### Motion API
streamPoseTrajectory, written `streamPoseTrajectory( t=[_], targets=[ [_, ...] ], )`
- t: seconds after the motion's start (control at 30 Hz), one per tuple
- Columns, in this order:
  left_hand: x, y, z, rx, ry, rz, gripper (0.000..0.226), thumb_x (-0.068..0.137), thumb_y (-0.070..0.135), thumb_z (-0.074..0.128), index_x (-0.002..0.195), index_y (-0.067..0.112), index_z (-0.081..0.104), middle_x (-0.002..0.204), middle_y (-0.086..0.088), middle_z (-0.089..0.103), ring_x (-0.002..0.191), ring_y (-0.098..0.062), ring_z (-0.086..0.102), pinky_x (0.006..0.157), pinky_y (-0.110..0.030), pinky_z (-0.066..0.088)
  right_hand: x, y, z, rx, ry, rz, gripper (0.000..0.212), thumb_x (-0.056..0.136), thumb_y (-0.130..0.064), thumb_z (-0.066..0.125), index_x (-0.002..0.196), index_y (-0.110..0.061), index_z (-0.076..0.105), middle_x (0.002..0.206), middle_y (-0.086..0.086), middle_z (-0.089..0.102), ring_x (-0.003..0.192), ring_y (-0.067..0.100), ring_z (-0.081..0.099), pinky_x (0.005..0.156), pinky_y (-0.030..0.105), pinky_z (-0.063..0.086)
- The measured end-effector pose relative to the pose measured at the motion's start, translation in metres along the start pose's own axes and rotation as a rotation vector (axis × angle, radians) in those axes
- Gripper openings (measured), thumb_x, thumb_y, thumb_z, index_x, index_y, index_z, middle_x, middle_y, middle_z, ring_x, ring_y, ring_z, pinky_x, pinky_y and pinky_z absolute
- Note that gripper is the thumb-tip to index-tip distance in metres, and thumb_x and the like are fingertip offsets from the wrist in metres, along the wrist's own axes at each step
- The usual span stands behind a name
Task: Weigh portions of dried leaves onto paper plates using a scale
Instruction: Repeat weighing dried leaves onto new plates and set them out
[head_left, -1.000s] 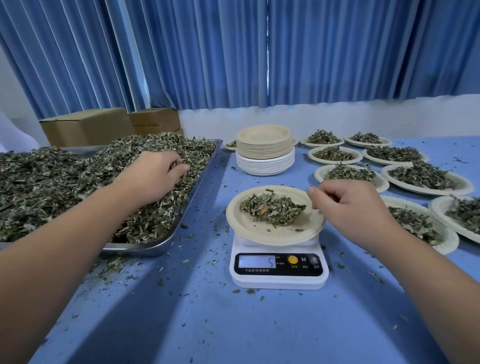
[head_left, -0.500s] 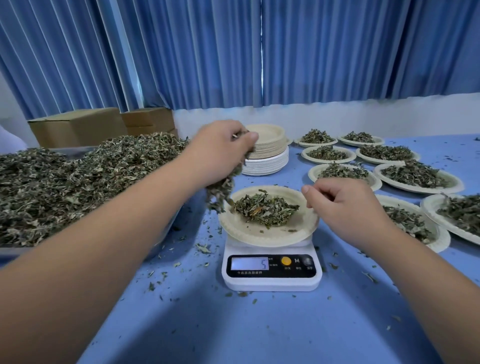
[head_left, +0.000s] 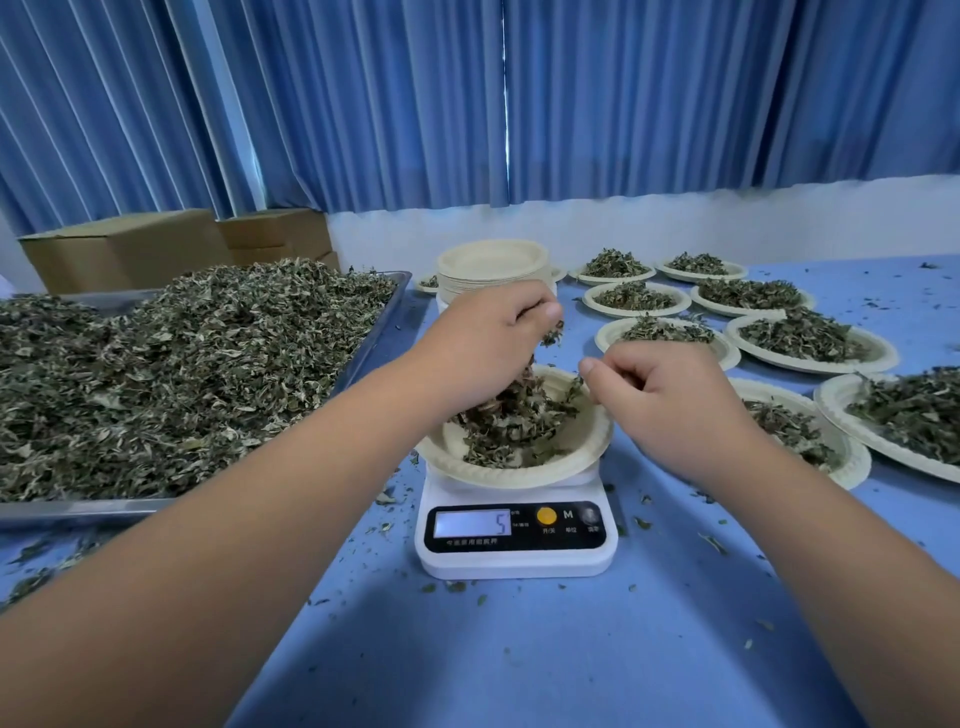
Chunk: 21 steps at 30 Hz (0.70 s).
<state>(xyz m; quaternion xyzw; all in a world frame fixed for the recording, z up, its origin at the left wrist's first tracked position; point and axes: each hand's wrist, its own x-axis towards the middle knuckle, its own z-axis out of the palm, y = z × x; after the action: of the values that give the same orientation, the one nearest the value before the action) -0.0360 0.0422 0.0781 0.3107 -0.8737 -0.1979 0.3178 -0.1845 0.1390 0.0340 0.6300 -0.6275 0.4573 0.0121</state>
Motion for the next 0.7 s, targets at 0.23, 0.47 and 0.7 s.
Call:
streamPoseTrajectory(
  t=[0.23, 0.47, 0.7],
  targets=[
    [-0.008, -0.004, -0.011, -0.205, 0.113, -0.100, 0.024, 0.100, 0.028, 0.047, 0.092, 0.021, 0.068, 0.100, -0.016, 0.067, 0.077, -0.018, 0.058, 0.072, -0.031, 0.045, 0.000, 0.002, -0.001, -0.013, -0.009, 0.015, 0.044, 0.092, -0.030, 0.055, 0.064, 0.004, 0.054, 0.058, 0.020, 0.051, 0.049, 0.016, 0.037, 0.052, 0.032, 0.031],
    [-0.021, -0.022, -0.020, -0.339, 0.279, -0.128, 0.025, 0.100, 0.020, 0.046, 0.088, 0.023, 0.068, 0.079, 0.006, 0.067, 0.069, -0.001, 0.062, 0.064, -0.015, 0.046, 0.000, 0.001, 0.000, -0.014, -0.018, 0.029, 0.045, 0.092, -0.031, 0.054, 0.065, 0.004, 0.057, 0.054, 0.017, 0.048, 0.046, 0.010, 0.034, 0.048, 0.026, 0.028],
    [-0.047, -0.054, -0.033, -0.225, 0.372, -0.187, 0.022, 0.099, 0.020, 0.050, 0.088, 0.025, 0.068, 0.075, 0.006, 0.066, 0.059, 0.006, 0.056, 0.058, -0.009, 0.044, 0.000, 0.003, 0.001, -0.017, -0.009, 0.014, 0.043, 0.093, -0.028, 0.056, 0.065, 0.005, 0.057, 0.054, 0.017, 0.049, 0.047, 0.015, 0.035, 0.051, 0.031, 0.031]
  ],
)
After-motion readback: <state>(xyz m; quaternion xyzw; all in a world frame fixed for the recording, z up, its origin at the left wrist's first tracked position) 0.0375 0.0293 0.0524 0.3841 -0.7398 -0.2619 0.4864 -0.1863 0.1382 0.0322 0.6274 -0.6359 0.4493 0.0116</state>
